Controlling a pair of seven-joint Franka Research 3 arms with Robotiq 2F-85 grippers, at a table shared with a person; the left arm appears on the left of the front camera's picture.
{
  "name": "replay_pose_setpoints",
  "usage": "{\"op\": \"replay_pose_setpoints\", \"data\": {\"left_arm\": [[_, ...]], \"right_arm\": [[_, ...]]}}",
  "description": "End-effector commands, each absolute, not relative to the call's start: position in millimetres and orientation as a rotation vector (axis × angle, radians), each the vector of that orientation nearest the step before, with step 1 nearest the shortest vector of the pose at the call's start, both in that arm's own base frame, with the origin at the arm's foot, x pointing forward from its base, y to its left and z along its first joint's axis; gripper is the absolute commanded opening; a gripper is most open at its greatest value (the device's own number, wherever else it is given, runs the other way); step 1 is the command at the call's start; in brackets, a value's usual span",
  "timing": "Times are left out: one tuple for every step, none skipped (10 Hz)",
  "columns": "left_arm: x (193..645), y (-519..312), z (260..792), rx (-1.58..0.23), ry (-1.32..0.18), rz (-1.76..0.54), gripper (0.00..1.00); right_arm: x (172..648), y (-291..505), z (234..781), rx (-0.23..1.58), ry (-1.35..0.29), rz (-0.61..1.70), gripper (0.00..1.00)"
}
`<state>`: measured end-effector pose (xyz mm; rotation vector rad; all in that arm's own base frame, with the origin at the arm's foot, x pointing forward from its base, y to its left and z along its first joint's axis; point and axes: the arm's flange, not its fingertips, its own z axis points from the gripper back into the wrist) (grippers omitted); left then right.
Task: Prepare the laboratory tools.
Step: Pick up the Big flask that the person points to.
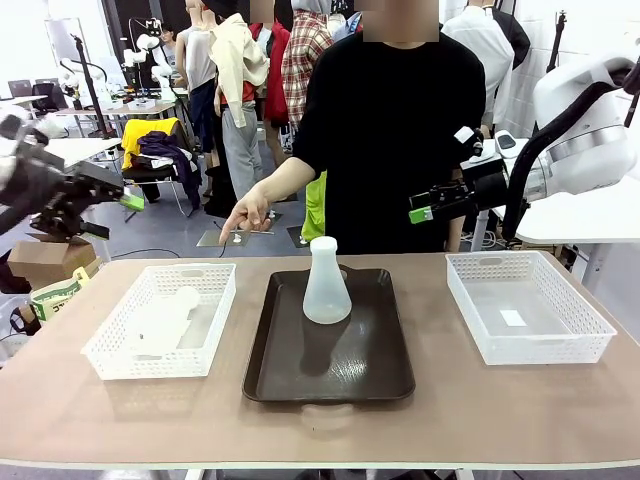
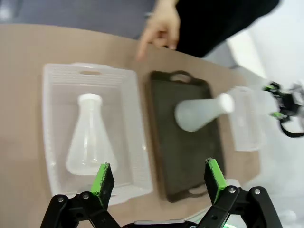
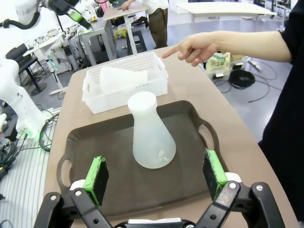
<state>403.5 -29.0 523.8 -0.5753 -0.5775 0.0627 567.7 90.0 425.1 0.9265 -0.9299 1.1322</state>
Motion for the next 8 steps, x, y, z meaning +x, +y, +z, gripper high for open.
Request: {"op": "replay_pose_setpoints", "data": {"left_arm": [[442.4,-34.4,520.9,-0.418,-0.395,0.147,1.00],[461.5,-39.5,521.5,-0.297,-0.344,0.191,1.00],[478.8,-44.3,517.5,-0.213,-0.299,0.193,1.00],[493.5,-50.2,509.8,-0.152,-0.257,0.183,1.00],[511.1,-52.7,499.7,-0.107,-0.264,0.171,1.00],[529.3,-55.2,485.4,-0.057,-0.304,0.131,1.00],[537.7,-57.9,473.9,-0.058,-0.264,0.103,1.00],[543.9,-62.2,463.7,-0.062,-0.230,0.029,1.00]], "right_arm": [[567.7,89.9,425.7,0.926,-0.924,1.131,1.00],[567.7,89.9,425.7,0.926,-0.924,1.131,1.00],[567.7,89.9,425.7,0.926,-0.924,1.131,1.00],[567.7,89.9,425.7,0.926,-0.924,1.131,1.00],[567.7,89.9,425.7,0.926,-0.924,1.131,1.00],[567.7,89.9,425.7,0.926,-0.924,1.131,1.00],[567.7,89.9,425.7,0.926,-0.924,1.131,1.00],[567.7,89.9,425.7,0.926,-0.924,1.131,1.00]]}}
